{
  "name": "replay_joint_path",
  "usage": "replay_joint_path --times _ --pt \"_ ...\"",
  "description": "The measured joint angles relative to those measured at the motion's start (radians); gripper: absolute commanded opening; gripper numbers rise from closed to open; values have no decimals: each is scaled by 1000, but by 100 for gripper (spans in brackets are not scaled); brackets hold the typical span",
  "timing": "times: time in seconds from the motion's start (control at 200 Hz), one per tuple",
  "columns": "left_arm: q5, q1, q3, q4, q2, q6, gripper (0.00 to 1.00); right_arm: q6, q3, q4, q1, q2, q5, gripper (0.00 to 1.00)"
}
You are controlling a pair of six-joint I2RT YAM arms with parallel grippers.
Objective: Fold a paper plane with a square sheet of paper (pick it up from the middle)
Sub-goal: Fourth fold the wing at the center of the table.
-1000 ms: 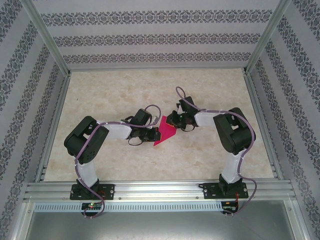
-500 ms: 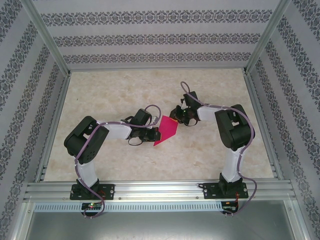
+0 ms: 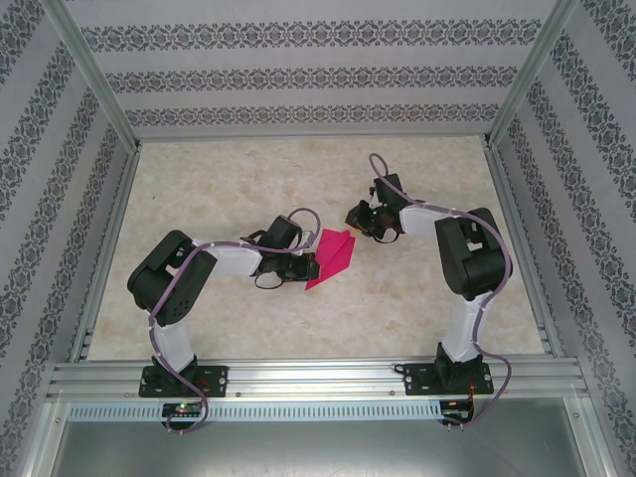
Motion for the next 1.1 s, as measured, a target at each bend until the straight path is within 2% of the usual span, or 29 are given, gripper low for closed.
replay_joint_path --times 0.17,0.36,0.475,0.609,1.099 --pt "0 0 6 -8 2 0 0 5 -57 46 31 -144 -15 14" --pt "0 0 12 -18 3 1 0 48 -129 115 150 -130 -35 3" --pt "0 0 13 -20 4 3 0 66 -142 132 201 -68 -38 3" --pt "0 0 13 -21 4 3 0 85 -166 171 204 -7 -30 2" --pt "0 0 17 -41 -3 30 0 89 -172 208 201 5 -37 4"
